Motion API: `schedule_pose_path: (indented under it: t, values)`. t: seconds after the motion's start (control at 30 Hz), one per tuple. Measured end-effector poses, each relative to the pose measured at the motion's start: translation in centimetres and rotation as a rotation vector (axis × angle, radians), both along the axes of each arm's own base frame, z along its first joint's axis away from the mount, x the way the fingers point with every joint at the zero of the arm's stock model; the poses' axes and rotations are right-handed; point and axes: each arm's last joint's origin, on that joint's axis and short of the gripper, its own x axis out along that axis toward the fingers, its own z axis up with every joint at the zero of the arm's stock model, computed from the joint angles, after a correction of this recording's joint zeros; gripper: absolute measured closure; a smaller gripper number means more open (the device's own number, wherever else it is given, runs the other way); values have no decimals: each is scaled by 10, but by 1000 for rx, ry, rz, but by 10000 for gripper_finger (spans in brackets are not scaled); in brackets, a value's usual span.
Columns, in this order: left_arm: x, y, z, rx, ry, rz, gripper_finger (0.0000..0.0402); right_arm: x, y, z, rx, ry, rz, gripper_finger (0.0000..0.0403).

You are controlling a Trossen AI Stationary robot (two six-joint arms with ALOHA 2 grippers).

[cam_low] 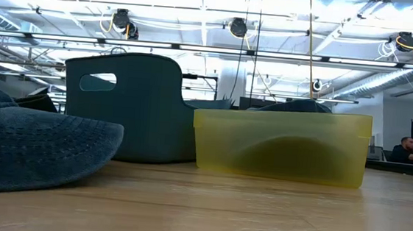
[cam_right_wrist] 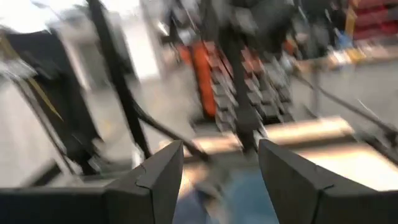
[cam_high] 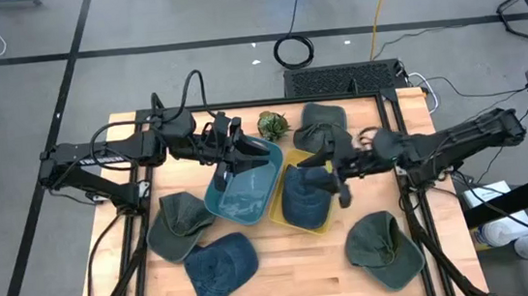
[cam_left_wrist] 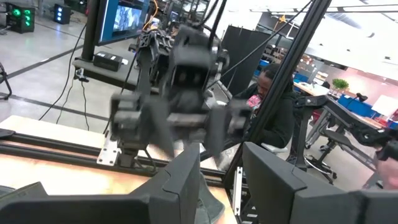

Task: Pick & Place hat
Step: Put the blue cap into the yellow bin

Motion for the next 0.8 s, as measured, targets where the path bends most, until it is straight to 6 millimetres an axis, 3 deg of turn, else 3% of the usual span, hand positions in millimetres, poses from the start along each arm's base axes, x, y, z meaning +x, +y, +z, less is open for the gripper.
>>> schedule_pose_path:
  t: [0.27,0.5,0.8]
  values:
    - [0,0,0,-1,-1,0,273,-18,-3,27,27,-211,13,206]
    - [0,-1,-1,-154,43,-16,273,-17,-9,26,4,-199,-153,207]
    - [-2,-8,-3,-398,179,-246,272,-12,-9,23,-18,-178,-204,207]
